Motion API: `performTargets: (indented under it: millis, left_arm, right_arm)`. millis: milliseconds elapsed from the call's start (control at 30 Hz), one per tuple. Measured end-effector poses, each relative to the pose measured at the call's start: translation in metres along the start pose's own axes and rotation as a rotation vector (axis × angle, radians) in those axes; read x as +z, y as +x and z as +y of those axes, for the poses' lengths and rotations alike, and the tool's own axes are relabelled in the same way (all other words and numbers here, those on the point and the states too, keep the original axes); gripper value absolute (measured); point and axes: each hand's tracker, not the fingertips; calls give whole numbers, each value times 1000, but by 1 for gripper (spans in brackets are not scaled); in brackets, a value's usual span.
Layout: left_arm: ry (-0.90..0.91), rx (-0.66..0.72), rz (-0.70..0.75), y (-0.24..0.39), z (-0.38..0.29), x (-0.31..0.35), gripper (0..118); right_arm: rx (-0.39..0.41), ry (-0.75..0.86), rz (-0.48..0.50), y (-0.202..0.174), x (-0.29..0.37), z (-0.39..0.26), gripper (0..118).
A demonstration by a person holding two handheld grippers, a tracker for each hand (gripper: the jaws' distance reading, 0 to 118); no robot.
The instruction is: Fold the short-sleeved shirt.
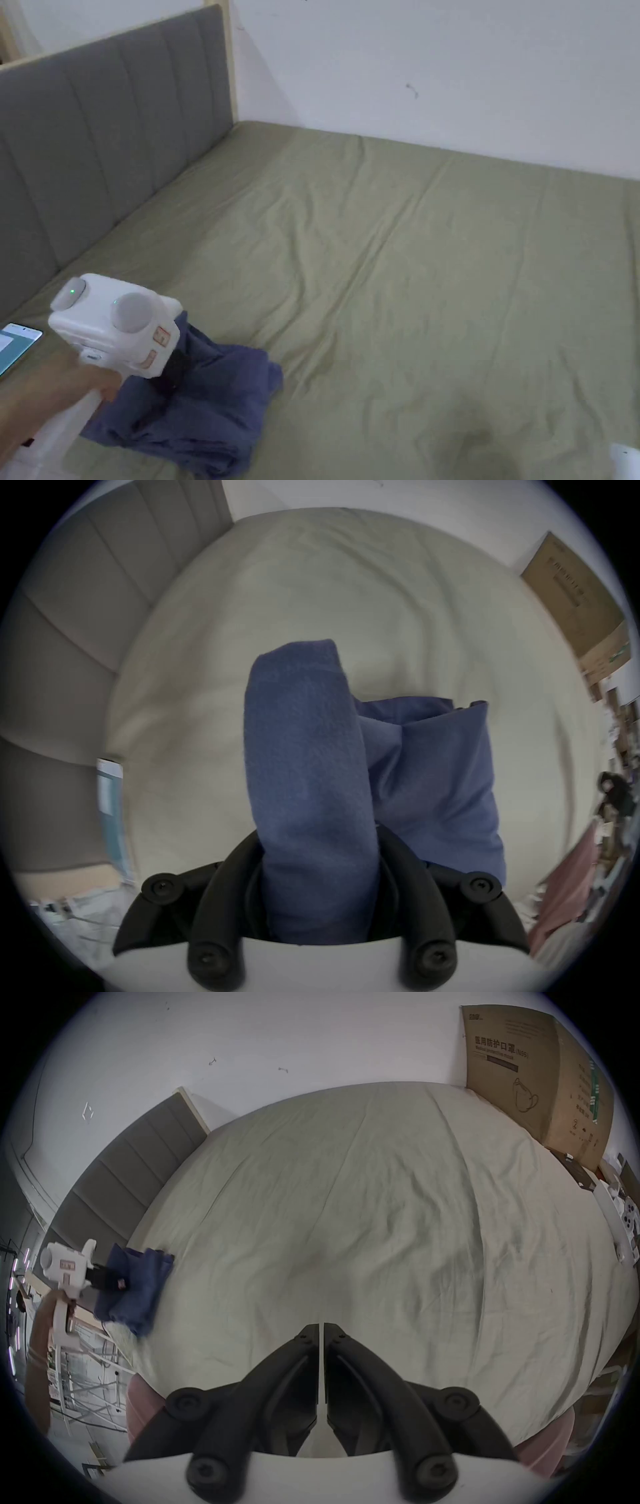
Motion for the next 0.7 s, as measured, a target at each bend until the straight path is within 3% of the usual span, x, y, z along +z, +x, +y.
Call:
performTargets:
  millis: [167, 300, 367, 433, 500, 533, 567, 600, 633, 700]
  left_arm:
    - [-32, -62, 352, -44, 9, -8, 29]
    - [15, 76, 340, -65, 9, -5, 72]
    - [57, 143, 365, -68, 5, 7, 79]
    - [115, 187, 246, -67, 2, 22, 88]
    - [148, 194, 145, -55, -1, 38, 78]
    - [142, 163, 90, -43, -3, 45, 67]
    - [152, 152, 77, -37, -3, 52, 49]
    - [178, 137, 74, -22, -7, 60, 19]
    - [212, 109, 63, -4, -11, 68, 0]
    - [271, 144, -7, 25, -21, 82, 0]
  right_arm:
    - [21, -45, -13, -1, -12, -3, 3]
    - [26, -74, -16, -4, -23, -1, 3]
    - [34, -85, -15, -7, -27, -2, 3]
    - [42, -89, -8, -9, -28, -3, 3]
    - [43, -92, 0, -2, -32, -3, 3]
    - [40, -93, 6, 2, -33, -4, 3]
    - [37, -94, 8, 3, -34, -5, 3]
    - [34, -93, 11, 5, -33, -6, 3]
    - [34, -92, 14, -1, -29, -10, 3]
    - [35, -88, 16, 1, -24, -13, 3]
